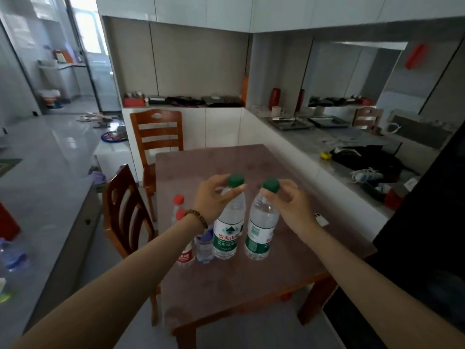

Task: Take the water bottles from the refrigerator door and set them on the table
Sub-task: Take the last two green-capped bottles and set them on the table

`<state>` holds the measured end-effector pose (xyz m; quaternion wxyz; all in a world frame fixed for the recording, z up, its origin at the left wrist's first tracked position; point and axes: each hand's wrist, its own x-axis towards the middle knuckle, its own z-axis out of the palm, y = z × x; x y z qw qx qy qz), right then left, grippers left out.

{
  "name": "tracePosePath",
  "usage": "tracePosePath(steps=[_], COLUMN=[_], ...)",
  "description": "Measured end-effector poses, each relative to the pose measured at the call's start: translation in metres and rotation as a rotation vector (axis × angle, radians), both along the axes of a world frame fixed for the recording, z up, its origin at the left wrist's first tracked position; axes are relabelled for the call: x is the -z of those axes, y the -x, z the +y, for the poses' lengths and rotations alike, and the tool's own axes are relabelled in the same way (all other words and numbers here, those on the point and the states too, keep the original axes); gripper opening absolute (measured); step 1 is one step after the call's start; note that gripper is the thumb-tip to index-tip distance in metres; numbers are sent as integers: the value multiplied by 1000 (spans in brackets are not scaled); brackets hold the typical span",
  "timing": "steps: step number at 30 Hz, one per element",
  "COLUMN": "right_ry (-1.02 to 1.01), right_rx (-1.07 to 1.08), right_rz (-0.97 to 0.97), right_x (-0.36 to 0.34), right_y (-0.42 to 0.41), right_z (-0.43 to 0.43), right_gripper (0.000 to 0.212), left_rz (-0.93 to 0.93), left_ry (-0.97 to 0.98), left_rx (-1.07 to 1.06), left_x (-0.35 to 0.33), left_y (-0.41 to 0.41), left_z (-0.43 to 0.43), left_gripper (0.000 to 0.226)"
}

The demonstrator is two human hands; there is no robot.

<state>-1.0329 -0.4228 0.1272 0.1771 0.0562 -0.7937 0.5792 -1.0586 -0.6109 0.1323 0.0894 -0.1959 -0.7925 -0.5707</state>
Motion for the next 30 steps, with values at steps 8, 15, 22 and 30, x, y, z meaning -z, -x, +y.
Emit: tracePosePath(steps=[8,15,22,30], right_ry=[-168,-249,-310,-314], right_rx=[-156,-249,-271,-260], right_rz=[-107,-230,-252,-237], right_x=[52,95,127,134], right_y=[88,142,160,161], right_z=[25,33,31,25], right_gripper=[22,32,35,36], left_rz=[-137,-233,-297,-278], left_ry=[189,411,546,757], left_rx=[-38,-130,-163,-167], left_x=[42,69,88,97], left_y=[63,93,105,105], left_z=[8,4,12,9], left_gripper=[25,38,48,51])
